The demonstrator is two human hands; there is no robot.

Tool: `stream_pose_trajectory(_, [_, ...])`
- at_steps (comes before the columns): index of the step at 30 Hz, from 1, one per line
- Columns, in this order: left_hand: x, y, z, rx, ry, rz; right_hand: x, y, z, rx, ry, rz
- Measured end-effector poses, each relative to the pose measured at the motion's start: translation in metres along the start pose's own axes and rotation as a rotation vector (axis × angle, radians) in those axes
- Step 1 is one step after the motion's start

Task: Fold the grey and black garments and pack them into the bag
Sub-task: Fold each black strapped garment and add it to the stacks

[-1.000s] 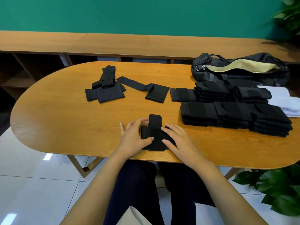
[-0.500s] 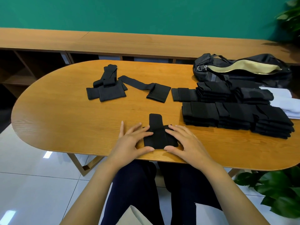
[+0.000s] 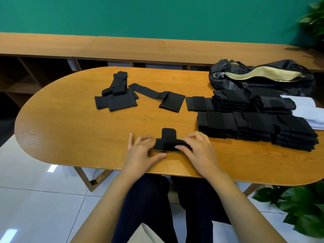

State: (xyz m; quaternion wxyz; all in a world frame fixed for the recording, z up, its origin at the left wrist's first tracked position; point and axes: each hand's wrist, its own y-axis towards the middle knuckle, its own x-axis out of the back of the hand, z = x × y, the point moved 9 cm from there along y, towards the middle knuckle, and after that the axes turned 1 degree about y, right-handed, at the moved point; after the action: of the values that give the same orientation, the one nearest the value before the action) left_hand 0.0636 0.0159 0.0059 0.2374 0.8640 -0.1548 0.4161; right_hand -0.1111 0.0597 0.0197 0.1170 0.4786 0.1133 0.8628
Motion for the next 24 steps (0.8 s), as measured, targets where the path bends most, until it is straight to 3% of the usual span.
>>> stream_pose_trajectory(4, [0.004, 0.005, 0.004, 0.154, -0.076, -0.121, -0.002, 0.001, -0.009, -0.122, 0.109, -0.005])
stream_pose_trajectory(6, [0.004, 0.007, 0.009, 0.22, -0.104, -0.131, -0.004, -0.002, -0.013, -0.15, 0.048, 0.0])
stream_pose_trajectory(9, [0.003, 0.009, 0.013, 0.293, -0.079, -0.148, -0.002, -0.004, -0.016, -0.171, -0.086, -0.049])
stream_pose_trajectory(15, [0.009, 0.005, 0.013, 0.431, 0.035, -0.237, -0.003, -0.001, -0.015, -0.209, -0.006, -0.12])
stream_pose_trajectory(18, [0.018, 0.005, 0.01, 0.343, 0.056, -0.252, -0.002, 0.0, -0.01, -0.142, -0.046, -0.128])
stream_pose_trajectory(24, [0.002, 0.009, 0.008, 0.027, 0.08, 0.048, 0.001, -0.002, 0.005, -0.031, -0.055, -0.096])
